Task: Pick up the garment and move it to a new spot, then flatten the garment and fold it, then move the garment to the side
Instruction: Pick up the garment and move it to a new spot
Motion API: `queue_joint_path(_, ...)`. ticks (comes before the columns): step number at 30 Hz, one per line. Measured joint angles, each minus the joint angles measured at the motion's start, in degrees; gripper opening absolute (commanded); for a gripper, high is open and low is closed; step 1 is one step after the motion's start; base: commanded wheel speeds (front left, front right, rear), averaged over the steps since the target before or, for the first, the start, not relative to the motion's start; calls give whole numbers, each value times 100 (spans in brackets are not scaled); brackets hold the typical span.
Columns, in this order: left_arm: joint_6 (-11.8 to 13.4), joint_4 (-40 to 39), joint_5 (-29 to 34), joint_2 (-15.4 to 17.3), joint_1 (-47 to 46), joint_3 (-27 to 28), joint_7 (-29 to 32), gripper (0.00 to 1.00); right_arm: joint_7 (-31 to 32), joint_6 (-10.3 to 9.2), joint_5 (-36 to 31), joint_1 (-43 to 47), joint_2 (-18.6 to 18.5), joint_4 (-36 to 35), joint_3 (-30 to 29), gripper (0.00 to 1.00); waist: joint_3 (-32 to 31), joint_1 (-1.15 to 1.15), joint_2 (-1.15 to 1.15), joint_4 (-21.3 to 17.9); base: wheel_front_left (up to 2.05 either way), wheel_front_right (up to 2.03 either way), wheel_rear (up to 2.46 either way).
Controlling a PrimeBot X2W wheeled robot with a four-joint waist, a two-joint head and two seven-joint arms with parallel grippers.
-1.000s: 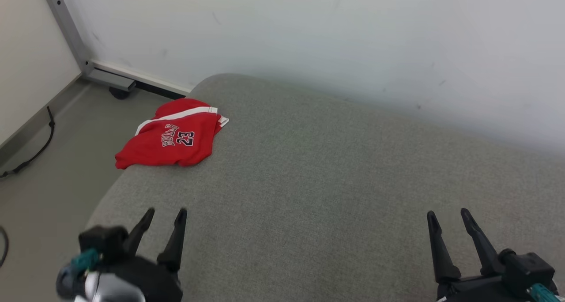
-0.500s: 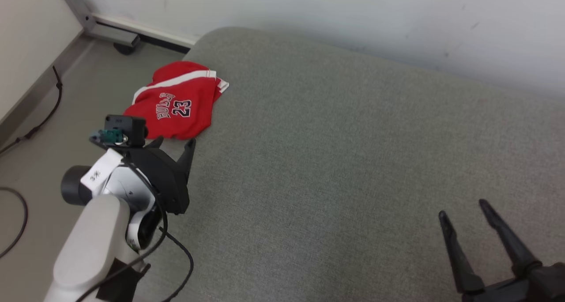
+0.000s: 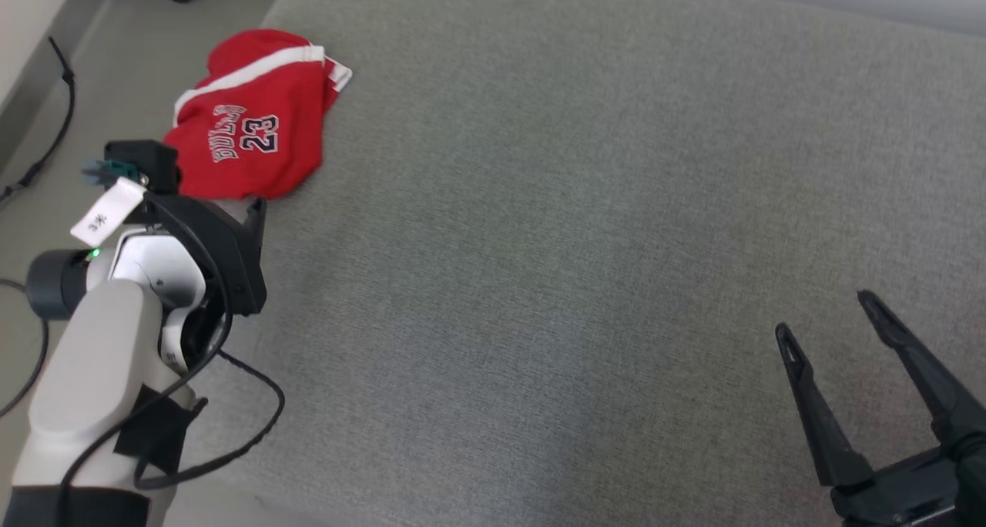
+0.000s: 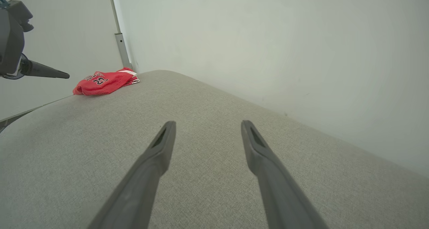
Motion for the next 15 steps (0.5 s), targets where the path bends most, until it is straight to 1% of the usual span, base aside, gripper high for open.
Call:
queue_joint_path(5, 53, 359, 49, 100, -259, 15, -24, 100, 289, 7, -2, -151, -51, -253, -47, 100, 301, 0, 1, -183, 0, 0, 0)
queue_joint_path(10, 179, 503, 145, 210, -324, 20, -74, 100, 558, -1, -42, -116, -99, -648, -145, 100, 534, -1, 0, -385, 0, 0, 0)
queue_joint_path(15, 330, 647, 202, 241, -634, 58, -163, 100, 780, -3, -42, -122, -103, -832, -158, 100, 821, 0, 0, -509, 0, 0, 0)
